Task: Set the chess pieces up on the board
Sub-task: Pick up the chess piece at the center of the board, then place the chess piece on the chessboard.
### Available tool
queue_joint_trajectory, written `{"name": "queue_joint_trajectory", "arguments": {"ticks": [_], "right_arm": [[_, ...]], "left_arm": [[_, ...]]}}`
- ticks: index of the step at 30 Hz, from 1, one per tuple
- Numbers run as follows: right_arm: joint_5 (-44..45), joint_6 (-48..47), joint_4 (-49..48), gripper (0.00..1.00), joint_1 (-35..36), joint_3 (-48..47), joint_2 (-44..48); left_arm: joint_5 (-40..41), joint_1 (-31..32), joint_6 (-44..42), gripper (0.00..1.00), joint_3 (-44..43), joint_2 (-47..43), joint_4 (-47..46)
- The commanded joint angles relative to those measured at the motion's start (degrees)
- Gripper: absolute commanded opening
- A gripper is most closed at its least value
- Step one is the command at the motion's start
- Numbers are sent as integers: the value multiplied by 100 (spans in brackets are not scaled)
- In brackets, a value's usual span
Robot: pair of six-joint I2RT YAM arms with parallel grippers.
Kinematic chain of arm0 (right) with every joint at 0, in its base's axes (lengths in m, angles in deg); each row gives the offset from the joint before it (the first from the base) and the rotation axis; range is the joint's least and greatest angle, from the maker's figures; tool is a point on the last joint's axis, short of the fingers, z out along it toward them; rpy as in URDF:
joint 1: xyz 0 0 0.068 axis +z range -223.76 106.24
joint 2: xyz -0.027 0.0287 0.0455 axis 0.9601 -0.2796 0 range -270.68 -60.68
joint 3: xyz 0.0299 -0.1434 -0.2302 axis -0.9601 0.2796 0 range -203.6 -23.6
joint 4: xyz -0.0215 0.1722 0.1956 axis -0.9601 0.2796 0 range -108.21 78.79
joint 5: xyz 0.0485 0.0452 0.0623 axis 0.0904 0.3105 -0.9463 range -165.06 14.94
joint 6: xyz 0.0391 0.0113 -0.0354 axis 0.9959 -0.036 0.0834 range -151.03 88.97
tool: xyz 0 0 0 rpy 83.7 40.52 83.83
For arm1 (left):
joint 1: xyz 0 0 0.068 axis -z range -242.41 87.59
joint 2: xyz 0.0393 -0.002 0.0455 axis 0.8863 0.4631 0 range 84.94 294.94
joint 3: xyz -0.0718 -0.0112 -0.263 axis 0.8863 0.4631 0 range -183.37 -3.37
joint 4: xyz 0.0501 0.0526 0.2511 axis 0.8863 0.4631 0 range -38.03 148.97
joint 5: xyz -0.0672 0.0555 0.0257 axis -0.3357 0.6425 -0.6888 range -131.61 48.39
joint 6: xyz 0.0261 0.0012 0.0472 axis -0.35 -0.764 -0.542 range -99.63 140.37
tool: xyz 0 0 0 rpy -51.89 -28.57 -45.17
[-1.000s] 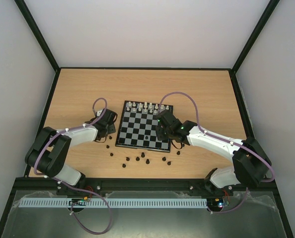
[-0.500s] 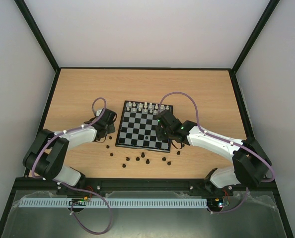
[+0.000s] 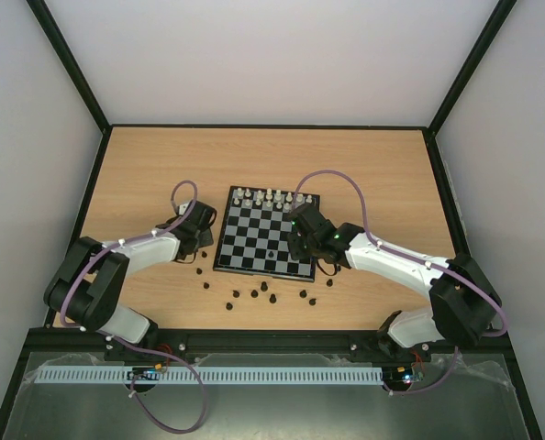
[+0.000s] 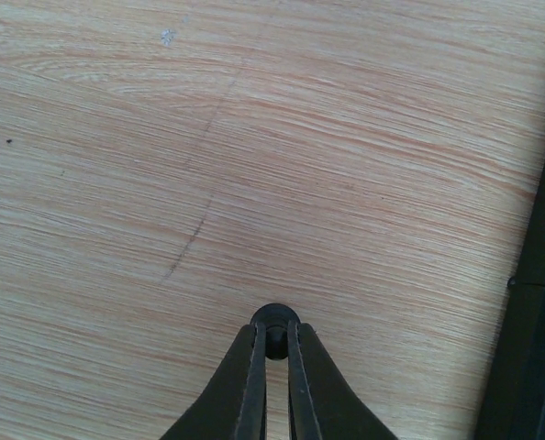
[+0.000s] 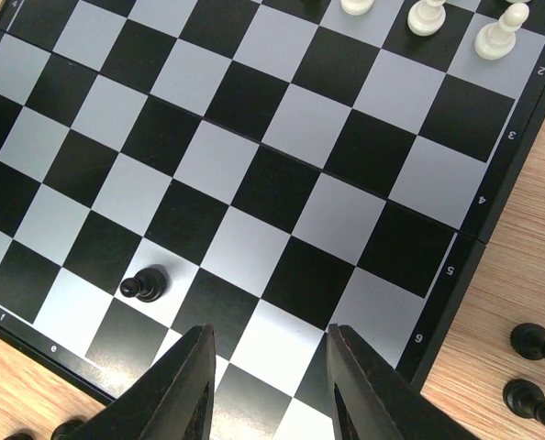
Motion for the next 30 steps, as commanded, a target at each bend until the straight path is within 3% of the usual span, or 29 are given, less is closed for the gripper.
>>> {"name": "queue_joint_trajectory", "arguments": {"ticks": [1,9,15,18,30], "right_arm": [[-61,45,304,34,-29,21,174],[-83,184,371,33,-29,202,651],[75,283,462,34,-28,266,1050],[225,404,446,34,-28,411,1261],[580,664,339,35,-29,784,1367]], "left_arm": [[-125,107,-147,2,-131,-58,201],[-159,682,-248,2,-164,-475,687],[396,1246,-149,2,-416,-1401,1337],[265,1349,-158,2,-468,-1688,1475],[-352,2337,-114,2,-890,-976,1219]]}}
